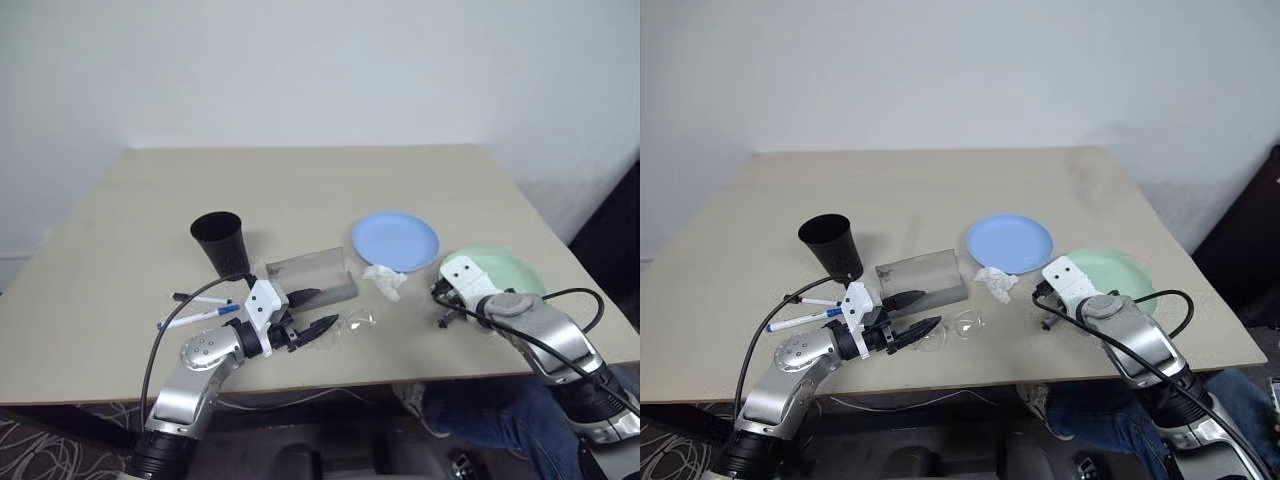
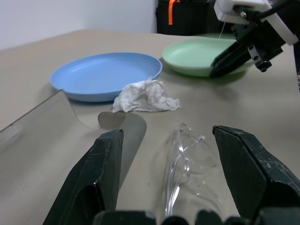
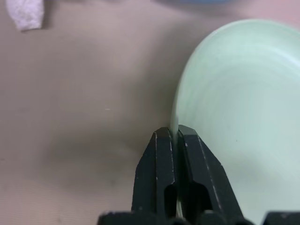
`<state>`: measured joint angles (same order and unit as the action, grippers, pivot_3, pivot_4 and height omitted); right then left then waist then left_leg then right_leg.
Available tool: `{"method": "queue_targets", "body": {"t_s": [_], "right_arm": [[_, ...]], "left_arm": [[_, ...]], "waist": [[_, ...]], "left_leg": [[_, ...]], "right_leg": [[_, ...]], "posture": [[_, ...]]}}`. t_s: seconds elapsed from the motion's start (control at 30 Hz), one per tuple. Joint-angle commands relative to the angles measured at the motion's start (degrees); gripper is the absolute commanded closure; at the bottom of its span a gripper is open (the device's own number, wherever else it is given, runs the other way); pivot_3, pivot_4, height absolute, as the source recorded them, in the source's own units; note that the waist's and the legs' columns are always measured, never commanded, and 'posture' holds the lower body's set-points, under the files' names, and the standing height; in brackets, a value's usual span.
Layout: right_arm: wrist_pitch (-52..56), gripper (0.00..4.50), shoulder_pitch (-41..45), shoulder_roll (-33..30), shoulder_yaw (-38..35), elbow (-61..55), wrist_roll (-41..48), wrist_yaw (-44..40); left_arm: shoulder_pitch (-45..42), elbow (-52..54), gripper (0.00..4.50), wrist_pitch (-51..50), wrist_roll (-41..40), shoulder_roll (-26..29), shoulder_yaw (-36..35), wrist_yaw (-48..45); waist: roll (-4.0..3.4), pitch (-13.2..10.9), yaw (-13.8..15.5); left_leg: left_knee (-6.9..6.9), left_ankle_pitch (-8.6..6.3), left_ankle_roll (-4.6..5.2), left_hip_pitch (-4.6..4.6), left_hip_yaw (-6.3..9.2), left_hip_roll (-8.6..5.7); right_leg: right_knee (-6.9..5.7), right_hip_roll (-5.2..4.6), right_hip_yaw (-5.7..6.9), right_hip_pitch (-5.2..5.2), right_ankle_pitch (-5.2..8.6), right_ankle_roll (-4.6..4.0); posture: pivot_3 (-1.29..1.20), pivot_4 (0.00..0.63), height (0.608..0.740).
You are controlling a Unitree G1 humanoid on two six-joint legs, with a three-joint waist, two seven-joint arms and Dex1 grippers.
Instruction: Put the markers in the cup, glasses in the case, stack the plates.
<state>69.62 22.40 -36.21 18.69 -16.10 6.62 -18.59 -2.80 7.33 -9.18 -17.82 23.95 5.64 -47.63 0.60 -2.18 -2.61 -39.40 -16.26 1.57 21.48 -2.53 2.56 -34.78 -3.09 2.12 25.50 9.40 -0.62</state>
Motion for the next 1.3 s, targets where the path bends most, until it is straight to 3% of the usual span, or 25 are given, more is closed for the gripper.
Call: {"method": "queue_targets", "body": {"t_s": [0.03, 0.37, 0.67, 0.8, 1.1, 1.3], "right_arm": [[-0.35, 4.48, 0.87, -0.43, -0.18, 0.77, -2.02, 0.56], [-4.16, 4.48, 1.32, -0.95, 0.34, 3.47, -6.12, 2.21], [-17.73, 4.48, 4.64, -1.4, -0.55, 8.12, -11.63, 1.99], [-32.3, 4.48, 8.37, -0.14, -1.92, 13.34, -11.8, 0.38], [-54.24, 4.48, 20.63, 6.4, -1.21, 31.55, -5.62, -19.89], [-64.4, 4.48, 25.09, 10.17, -0.52, 45.42, -7.34, -27.13]], "left_arm": [[-0.95, 1.02, 1.3, 1.28, 0.12, -0.08, -0.17, 0.09], [-0.84, 1.11, 1.3, 1.42, 0.18, -0.09, -0.03, 0.1], [-1.37, 0.47, 1.3, 1.58, 0.26, -0.11, -0.06, -0.09], [-2.08, -0.28, 1.3, 1.7, 0.28, -0.18, -0.05, -0.25], [-4.37, -2.46, 1.3, 2.33, 0.48, -0.49, -0.15, -0.44], [-3.88, -1.75, 1.3, 2.55, 0.54, -0.51, -0.41, 0.15]], "waist": [[-0.02, -0.01, 0.04], [-0.01, -0.01, 0.08], [-0.07, -0.1, 0.0], [-0.08, -0.12, 0.03], [-0.07, -0.15, 0.0], [-0.07, -0.15, 0.09]], "left_leg": [[0.0, -0.03, -0.06, 0.01, 0.0, -0.01], [0.0, -0.04, -0.07, 0.03, 0.0, -0.02], [0.19, 0.03, 0.05, 0.17, -0.08, -0.08], [0.25, 0.03, 0.07, 0.17, -0.06, -0.07], [0.21, 0.05, 0.1, 0.1, -0.07, -0.08], [0.21, 0.05, 0.11, 0.13, -0.01, -0.14]], "right_leg": [[-0.01, 0.0, 0.0, 0.0, 0.0, 0.0], [0.0, -0.03, 0.03, 0.01, 0.0, 0.0], [-0.02, 0.01, 0.01, 0.2, 0.0, 0.0], [-0.03, 0.07, -0.01, 0.24, -0.01, 0.01], [-0.04, 0.13, -0.1, 0.14, -0.07, 0.09], [-0.05, 0.16, -0.11, 0.05, -0.09, 0.11]], "posture": [[0.0, 0.0, 0.721], [0.0, 0.0, 0.721], [0.0, 0.0, 0.721], [0.0, 0.0, 0.721], [0.0, 0.0, 0.721], [0.0, 0.0, 0.721]]}}
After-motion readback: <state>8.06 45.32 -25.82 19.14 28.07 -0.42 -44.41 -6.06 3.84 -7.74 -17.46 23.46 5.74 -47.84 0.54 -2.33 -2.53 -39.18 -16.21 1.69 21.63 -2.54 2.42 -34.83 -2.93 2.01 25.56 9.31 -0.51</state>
